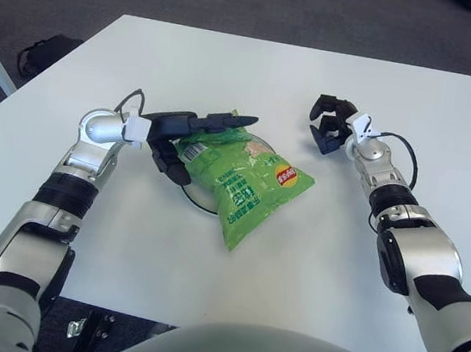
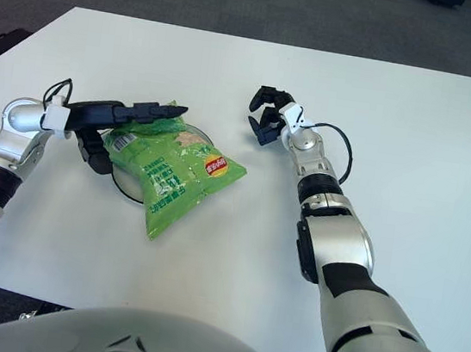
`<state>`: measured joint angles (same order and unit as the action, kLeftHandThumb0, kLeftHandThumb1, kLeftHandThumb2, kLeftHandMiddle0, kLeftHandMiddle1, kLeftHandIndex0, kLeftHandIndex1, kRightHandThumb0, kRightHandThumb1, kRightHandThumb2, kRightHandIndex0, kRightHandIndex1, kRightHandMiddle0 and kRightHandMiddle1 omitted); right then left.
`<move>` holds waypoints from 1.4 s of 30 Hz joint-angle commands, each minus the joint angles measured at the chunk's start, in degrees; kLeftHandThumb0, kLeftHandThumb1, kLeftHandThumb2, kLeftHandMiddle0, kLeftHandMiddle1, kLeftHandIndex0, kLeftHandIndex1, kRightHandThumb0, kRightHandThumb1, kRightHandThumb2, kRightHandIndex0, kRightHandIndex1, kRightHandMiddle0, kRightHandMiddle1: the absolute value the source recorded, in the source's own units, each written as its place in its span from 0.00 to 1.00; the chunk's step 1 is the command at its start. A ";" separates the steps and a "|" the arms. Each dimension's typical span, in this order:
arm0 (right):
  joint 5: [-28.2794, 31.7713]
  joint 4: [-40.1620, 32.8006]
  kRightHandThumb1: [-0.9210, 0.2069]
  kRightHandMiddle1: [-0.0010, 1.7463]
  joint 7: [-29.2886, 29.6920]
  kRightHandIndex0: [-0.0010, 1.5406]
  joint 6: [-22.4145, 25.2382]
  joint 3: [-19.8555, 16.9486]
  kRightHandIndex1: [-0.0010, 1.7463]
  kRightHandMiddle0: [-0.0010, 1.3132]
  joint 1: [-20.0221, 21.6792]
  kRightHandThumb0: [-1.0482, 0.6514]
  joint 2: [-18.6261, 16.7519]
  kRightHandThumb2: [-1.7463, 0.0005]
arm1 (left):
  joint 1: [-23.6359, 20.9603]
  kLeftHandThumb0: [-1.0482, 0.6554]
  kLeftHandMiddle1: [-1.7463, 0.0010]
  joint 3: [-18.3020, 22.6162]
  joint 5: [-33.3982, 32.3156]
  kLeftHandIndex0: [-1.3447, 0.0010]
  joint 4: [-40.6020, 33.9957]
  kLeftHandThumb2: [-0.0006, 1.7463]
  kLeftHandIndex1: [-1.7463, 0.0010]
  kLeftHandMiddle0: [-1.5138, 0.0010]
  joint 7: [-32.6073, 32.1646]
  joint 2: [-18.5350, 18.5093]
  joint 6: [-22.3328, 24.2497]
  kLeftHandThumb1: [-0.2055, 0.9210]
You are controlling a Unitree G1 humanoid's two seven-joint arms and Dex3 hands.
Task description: Put the snack into the plate.
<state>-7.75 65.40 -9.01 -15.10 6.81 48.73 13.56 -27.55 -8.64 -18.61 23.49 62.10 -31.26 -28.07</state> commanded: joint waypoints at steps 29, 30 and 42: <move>-2.60 3.51 0.81 0.94 -1.39 0.54 3.19 1.85 1.00 0.53 -5.00 0.61 -0.48 0.06 | 1.52 0.21 0.51 22.39 11.50 1.00 15.65 0.35 0.31 0.76 -47.65 10.13 -10.51 1.00; -2.59 3.47 0.82 0.94 -1.35 0.54 3.14 1.89 1.00 0.53 -5.06 0.61 -0.43 0.06 | 1.60 0.22 0.49 22.57 11.37 1.00 15.78 0.35 0.29 0.75 -48.16 10.38 -10.30 1.00; -2.42 3.21 0.82 0.96 -0.52 0.54 2.98 1.74 1.00 0.51 -5.50 0.61 0.14 0.05 | -2.14 0.39 0.11 26.18 9.42 0.78 26.51 0.43 0.00 0.61 -60.06 14.25 5.25 0.85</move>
<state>-7.87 65.53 -8.81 -15.24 7.13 48.40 14.05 -27.70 16.74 -8.67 47.58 3.99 -17.26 -25.56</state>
